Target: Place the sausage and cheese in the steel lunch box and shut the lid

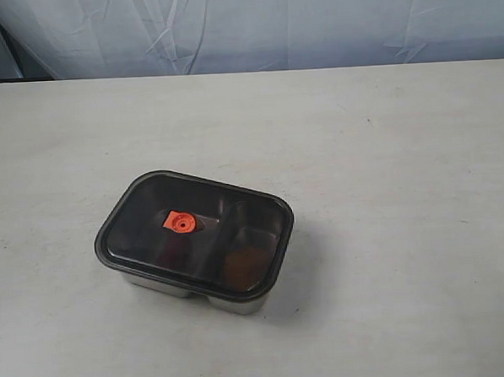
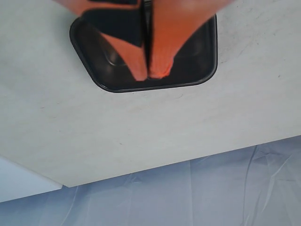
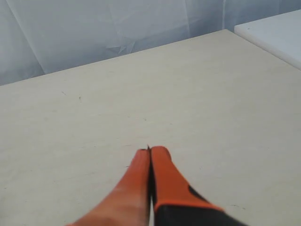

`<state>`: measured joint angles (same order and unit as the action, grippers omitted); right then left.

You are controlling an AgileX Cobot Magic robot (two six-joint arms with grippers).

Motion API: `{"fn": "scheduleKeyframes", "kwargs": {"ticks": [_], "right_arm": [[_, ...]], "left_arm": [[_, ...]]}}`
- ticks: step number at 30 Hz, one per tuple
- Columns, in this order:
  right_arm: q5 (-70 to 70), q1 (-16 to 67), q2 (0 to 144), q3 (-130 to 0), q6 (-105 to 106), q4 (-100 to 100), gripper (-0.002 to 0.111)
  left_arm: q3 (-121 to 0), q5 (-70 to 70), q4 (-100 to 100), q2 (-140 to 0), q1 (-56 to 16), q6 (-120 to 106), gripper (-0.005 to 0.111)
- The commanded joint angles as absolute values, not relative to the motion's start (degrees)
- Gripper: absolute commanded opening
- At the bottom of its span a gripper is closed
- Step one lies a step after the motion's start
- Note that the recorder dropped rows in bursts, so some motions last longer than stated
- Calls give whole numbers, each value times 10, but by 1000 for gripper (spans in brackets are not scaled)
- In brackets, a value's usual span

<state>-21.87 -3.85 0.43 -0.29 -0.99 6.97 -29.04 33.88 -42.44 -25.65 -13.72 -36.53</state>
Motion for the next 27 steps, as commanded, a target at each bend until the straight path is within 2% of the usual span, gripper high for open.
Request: {"fn": "scheduleKeyframes", "kwargs": {"ticks": [1,10,15,20,23,27], "right_arm": [[-213,-42,0,0,-10,76,0],[-213,-42,0,0,-10,76,0],[-213,-42,0,0,-10,80,0],[-213,-42,0,0,-10,80,0],[-210,-42,0,0,-10,81,0],[-210,-42,0,0,-10,82,0]], "left_arm": [[-290,335,-424,-253,-139,-362,0],[-290,335,-424,-253,-139,-362,0],[-290,323,-412,-253,-188,-362,0],[-276,319,-410,-236,-190,-362,0],[-252,257,-291,-207,-189,-337,0],[-191,253,-150,-152,-189,-137,0]]}}
